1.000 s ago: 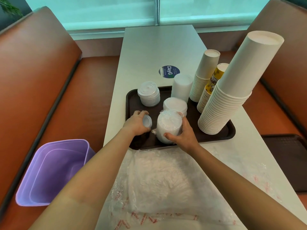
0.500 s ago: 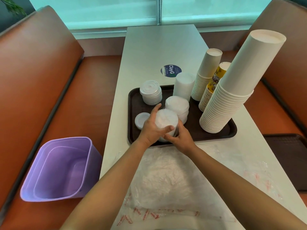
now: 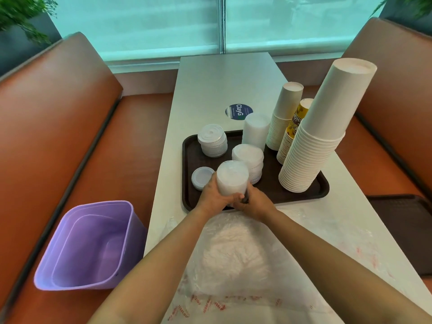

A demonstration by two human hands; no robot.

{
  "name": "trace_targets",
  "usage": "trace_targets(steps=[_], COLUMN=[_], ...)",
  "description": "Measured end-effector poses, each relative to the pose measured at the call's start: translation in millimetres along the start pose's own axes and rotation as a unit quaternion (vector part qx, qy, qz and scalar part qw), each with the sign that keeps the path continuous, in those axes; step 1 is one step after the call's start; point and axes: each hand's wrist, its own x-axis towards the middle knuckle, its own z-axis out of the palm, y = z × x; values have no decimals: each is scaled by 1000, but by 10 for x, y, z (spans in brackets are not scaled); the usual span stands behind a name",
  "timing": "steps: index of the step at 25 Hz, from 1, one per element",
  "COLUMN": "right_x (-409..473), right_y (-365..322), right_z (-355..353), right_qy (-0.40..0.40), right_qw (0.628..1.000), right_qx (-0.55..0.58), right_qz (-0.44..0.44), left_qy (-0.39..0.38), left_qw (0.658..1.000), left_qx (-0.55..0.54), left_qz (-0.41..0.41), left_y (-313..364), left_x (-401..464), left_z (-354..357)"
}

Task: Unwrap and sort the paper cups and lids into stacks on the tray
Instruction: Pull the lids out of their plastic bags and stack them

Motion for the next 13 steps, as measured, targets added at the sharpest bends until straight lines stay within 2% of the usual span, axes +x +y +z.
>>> trace_targets(steps=[3,5,8,13], right_x=[-106,-162,-172,-123], right_y=[-162,-252,-338,-280], right_z=[-111,-151,-117,-21], right_qy=[28,55,83,114], right_qw=[987,975,972,969], right_qx=[151,197,212,218], right_qz=[-52,-81,-53,-12], left_qy=[-3,-11,-39,-75], left_qw=[1000,1000,995,993], left_qx=[10,14,96,84], left_qz=[-17,-26,-1,-25], left_y=[63,92,85,11], left_x=[-43,-46,-101,-228], left_z=[-25,-47,-38,-32])
